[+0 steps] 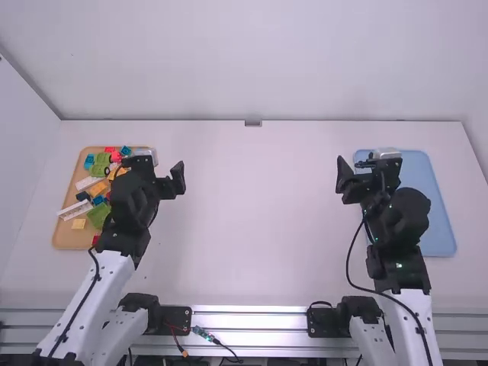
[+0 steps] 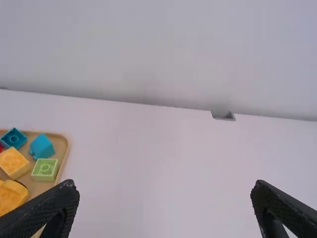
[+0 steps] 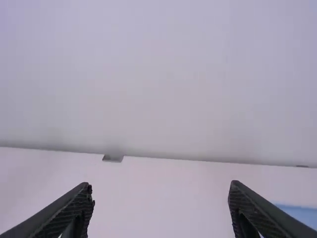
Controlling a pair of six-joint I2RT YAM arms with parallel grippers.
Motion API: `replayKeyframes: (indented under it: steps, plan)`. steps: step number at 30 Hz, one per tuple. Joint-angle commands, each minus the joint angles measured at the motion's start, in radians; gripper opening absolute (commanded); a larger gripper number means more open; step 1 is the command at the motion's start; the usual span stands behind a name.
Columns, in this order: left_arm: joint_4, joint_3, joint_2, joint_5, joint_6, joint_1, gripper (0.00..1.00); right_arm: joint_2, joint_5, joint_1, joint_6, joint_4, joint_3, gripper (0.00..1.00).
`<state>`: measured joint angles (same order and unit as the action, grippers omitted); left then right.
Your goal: Assemble lego blocks to make yellow taxi
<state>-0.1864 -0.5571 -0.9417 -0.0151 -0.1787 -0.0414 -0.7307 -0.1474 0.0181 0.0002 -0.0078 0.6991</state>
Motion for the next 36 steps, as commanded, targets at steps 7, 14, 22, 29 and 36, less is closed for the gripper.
replayKeyframes:
  steps: [7,14,22,29,36]
  plan:
    - [-0.014,-0.006,-0.01,0.021,-0.014,-0.005,0.99,-0.138,0.018,0.037,-0.071,-0.1,0.172,0.86]
    - [-0.015,-0.011,-0.01,0.018,-0.031,-0.005,0.99,-0.269,0.014,0.046,-0.08,-0.171,0.224,0.99]
    - [0.192,-0.142,-0.054,0.134,-0.169,-0.005,0.99,-0.403,0.016,0.047,-0.114,-0.15,0.215,0.99]
    - [0.356,-0.307,-0.173,0.134,-0.172,-0.005,0.99,-0.503,0.017,0.047,-0.114,-0.15,0.215,0.99]
    - [0.325,-0.323,-0.237,0.122,-0.171,-0.005,0.99,-0.57,0.013,0.047,-0.101,-0.111,0.214,0.99]
